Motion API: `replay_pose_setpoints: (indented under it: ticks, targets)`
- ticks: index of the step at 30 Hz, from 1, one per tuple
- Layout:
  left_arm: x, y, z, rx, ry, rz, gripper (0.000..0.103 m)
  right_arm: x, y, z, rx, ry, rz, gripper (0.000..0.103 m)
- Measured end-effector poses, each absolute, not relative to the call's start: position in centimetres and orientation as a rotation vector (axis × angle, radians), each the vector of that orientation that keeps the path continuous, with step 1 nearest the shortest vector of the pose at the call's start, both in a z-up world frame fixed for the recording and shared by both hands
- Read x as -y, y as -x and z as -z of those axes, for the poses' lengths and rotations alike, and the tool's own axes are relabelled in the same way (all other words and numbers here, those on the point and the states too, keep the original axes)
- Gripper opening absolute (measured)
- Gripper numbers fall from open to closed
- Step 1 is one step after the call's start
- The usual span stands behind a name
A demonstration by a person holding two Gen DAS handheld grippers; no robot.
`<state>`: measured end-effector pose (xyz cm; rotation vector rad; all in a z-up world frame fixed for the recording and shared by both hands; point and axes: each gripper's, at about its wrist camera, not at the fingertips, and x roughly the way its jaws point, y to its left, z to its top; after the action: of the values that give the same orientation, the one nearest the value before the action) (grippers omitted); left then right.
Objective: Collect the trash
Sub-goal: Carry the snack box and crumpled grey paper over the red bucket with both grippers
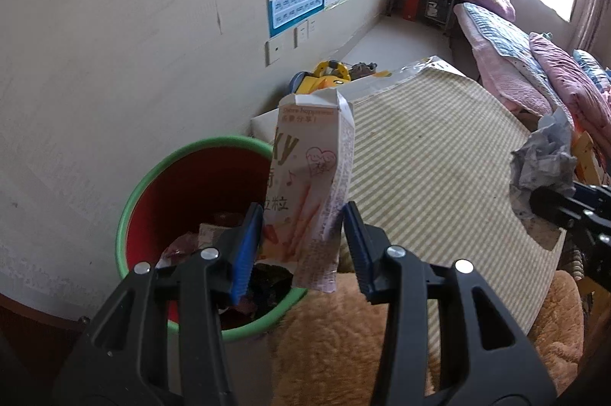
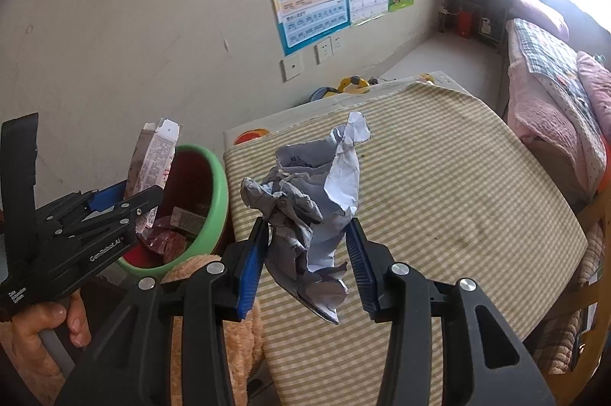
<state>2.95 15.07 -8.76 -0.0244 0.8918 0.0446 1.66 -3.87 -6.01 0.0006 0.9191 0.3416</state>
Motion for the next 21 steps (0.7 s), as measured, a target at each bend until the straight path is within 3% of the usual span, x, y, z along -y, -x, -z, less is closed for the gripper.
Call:
replay_pose_setpoints:
  ticks: [21]
  targets:
    - [-20.0, -1.6, 10.3, -0.917, 0.069, -0.132, 0.042, -0.7, -1.7, 5.3, -0.904, 0.058, -0.422, 0.042]
